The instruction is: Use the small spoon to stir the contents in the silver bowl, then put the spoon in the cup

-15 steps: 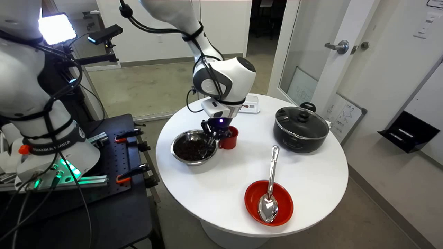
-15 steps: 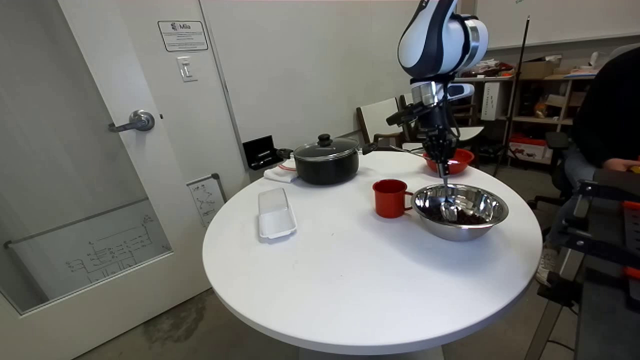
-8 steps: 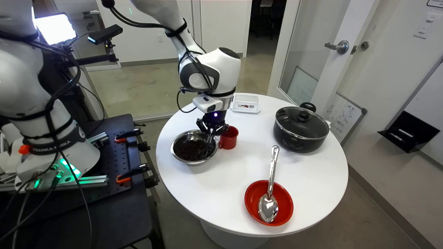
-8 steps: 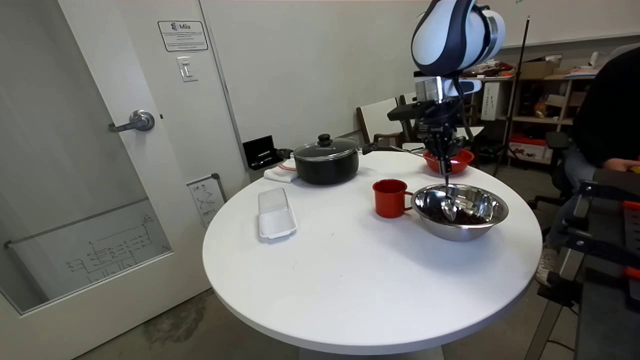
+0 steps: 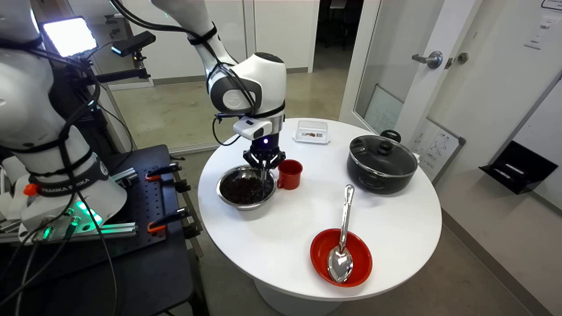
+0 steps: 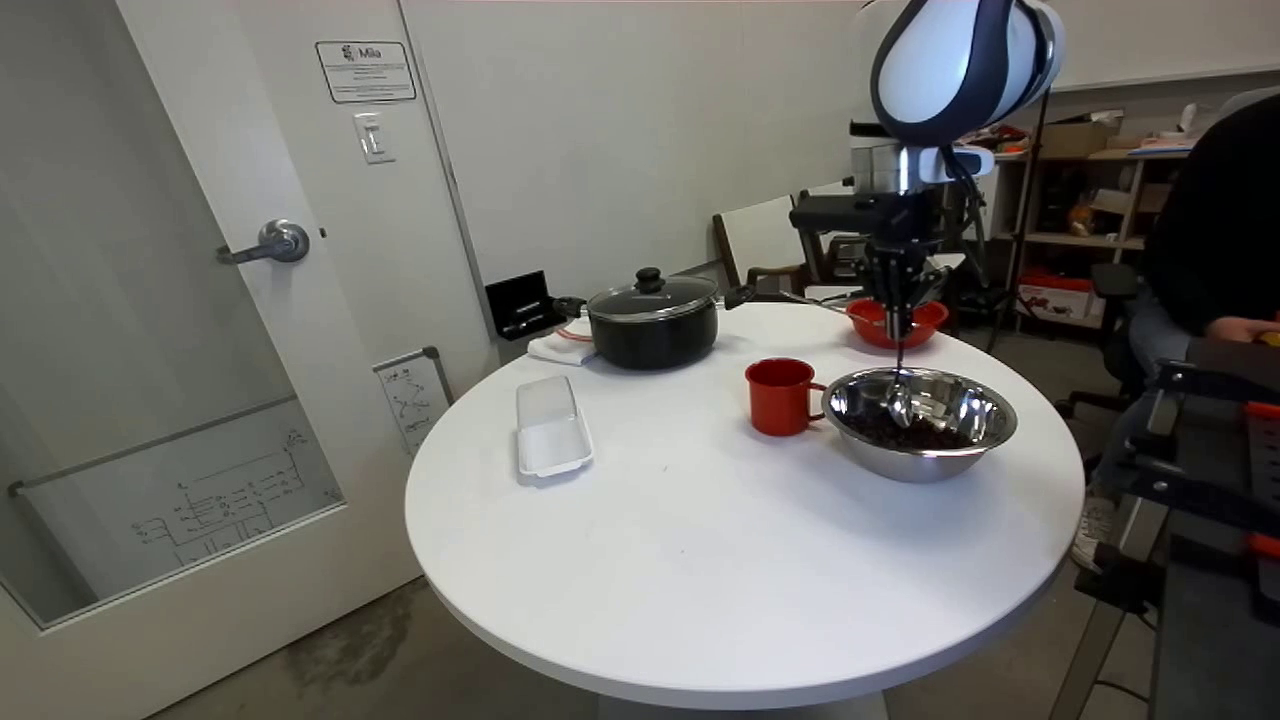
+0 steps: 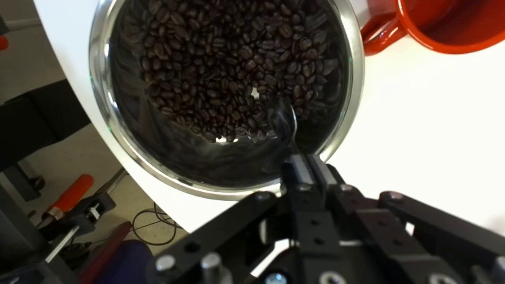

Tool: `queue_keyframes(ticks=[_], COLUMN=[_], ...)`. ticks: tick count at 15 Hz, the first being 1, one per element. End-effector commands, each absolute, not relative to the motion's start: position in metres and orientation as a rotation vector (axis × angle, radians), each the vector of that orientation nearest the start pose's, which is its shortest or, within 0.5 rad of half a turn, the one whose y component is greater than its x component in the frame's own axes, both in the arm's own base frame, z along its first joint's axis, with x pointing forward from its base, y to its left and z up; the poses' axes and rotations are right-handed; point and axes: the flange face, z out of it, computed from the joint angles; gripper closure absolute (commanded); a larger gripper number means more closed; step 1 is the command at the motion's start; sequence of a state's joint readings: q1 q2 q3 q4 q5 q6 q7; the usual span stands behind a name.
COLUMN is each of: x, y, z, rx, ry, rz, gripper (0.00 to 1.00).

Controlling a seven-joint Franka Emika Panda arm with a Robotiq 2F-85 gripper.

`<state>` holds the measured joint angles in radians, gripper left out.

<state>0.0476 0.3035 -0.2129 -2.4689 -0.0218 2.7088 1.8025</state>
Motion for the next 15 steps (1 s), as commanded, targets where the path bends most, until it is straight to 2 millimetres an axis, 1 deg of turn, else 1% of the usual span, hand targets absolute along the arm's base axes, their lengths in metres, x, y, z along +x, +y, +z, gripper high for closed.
queue_keyframes(ticks=[1, 6, 9, 12, 15], x=[0.453, 0.459, 0.462, 0.462, 0.462], y=[-0.079, -0.077, -0.078, -0.076, -0.075], z=[0.181, 0.172, 0.17, 0.167, 0.165], rx=[-1.83, -1.717, -1.603, -1.517, -1.356], ry=[2.613, 2.617, 2.679, 2.757, 2.849], rz=[-0.101, -0.143, -0.188, -0.186, -0.18], gripper=[0.99, 0.99, 0.99, 0.99, 0.99])
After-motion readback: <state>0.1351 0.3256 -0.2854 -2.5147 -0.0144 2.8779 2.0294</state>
